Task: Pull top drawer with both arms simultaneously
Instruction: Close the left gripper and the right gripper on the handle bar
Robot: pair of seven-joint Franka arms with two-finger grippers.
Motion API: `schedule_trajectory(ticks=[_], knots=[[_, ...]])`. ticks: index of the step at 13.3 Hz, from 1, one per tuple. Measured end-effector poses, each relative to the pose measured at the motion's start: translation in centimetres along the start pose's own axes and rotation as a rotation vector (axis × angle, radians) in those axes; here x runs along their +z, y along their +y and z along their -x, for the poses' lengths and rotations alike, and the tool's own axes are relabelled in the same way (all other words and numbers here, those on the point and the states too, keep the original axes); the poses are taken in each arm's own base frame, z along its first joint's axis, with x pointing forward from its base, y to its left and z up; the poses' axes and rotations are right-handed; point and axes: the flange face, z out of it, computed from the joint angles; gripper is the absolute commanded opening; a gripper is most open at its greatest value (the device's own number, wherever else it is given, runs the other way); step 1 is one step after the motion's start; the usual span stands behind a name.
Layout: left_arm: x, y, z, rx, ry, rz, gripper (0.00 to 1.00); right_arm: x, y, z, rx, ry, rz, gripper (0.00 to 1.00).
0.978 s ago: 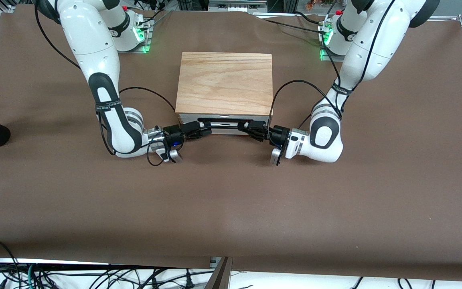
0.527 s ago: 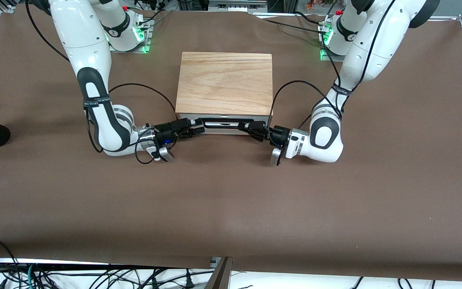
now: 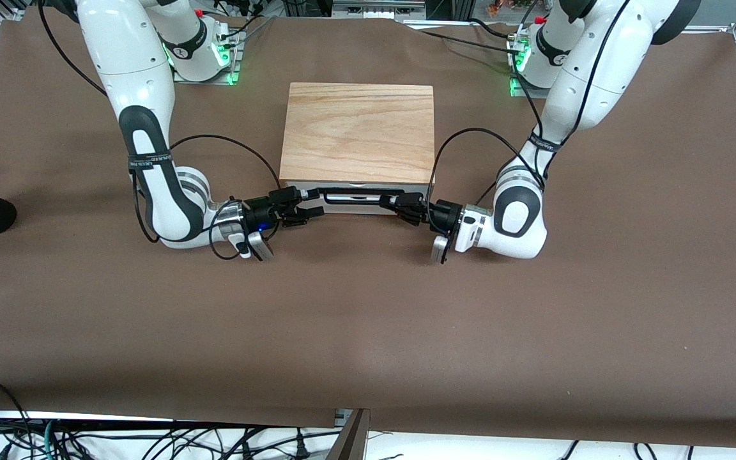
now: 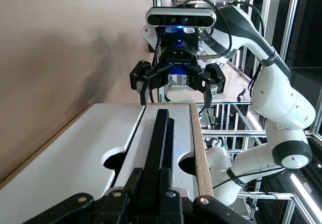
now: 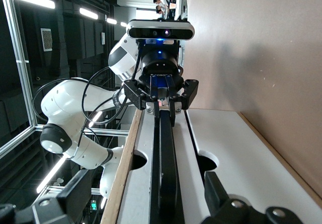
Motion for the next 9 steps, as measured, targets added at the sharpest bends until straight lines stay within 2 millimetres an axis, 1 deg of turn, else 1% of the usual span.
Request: schedule_trajectory(ticks=[4, 9], knots=[[0.0, 0.0, 0.0, 0.000, 0.000, 0.000, 0.00, 0.3, 0.0, -0.3, -0.005, 0.030, 0.002, 0.99], [0.0, 0.0, 0.0, 0.000, 0.000, 0.000, 0.00, 1.8, 0.3, 0.1, 0.006, 0.047, -0.011, 0.99]])
